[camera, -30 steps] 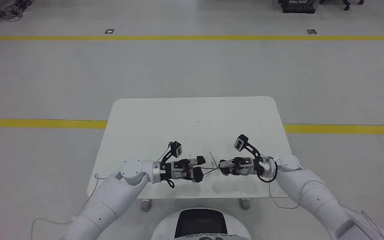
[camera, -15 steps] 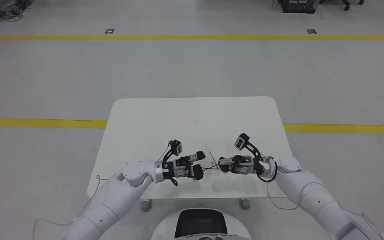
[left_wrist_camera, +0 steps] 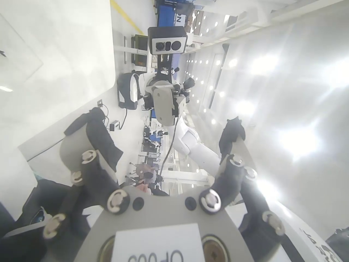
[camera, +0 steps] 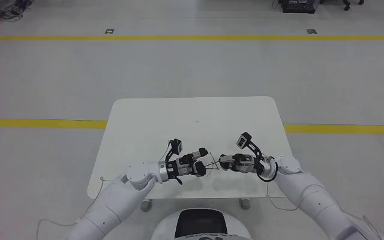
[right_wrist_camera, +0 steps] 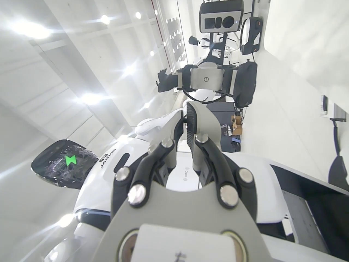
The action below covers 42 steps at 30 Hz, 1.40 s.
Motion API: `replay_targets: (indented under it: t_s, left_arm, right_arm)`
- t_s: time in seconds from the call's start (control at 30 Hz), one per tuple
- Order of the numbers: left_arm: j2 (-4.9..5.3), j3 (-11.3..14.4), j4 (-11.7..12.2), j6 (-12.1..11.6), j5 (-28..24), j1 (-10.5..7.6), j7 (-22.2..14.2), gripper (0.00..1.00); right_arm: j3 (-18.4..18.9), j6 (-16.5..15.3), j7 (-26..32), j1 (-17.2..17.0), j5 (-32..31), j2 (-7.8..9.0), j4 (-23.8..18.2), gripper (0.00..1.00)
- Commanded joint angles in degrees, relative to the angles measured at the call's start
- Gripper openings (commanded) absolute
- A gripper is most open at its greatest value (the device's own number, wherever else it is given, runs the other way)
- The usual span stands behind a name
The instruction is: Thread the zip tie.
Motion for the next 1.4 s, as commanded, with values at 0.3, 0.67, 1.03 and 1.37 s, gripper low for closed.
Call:
replay_targets:
  t_s: [0.3,0.67,1.03,1.37]
  left_arm:
    - [-0.14,0.6,0.0,1.0,0.4,-0.21,2.1,1.0]
    - [-0.34,1.7,-0.5,1.6,0.0,-0.36,1.6,1.0]
    - [-0.45,2.0,0.5,1.4,-2.0,-0.86,0.1,1.0]
    - [-0.52,2.2,1.4,1.6,-4.5,-1.31,-2.5,1.0]
  right_arm:
    - [1.3,0.2,-1.0,-1.1,0.0,-0.14,-1.1,0.0]
    - [2.6,1.7,-3.5,-2.7,-1.9,-0.16,-3.8,0.0]
    - [4.5,2.0,-3.3,-3.6,-2.4,-0.37,-4.5,0.0]
    - [5.1,2.7,-2.9,-3.8,-3.1,-0.89,-4.2,0.0]
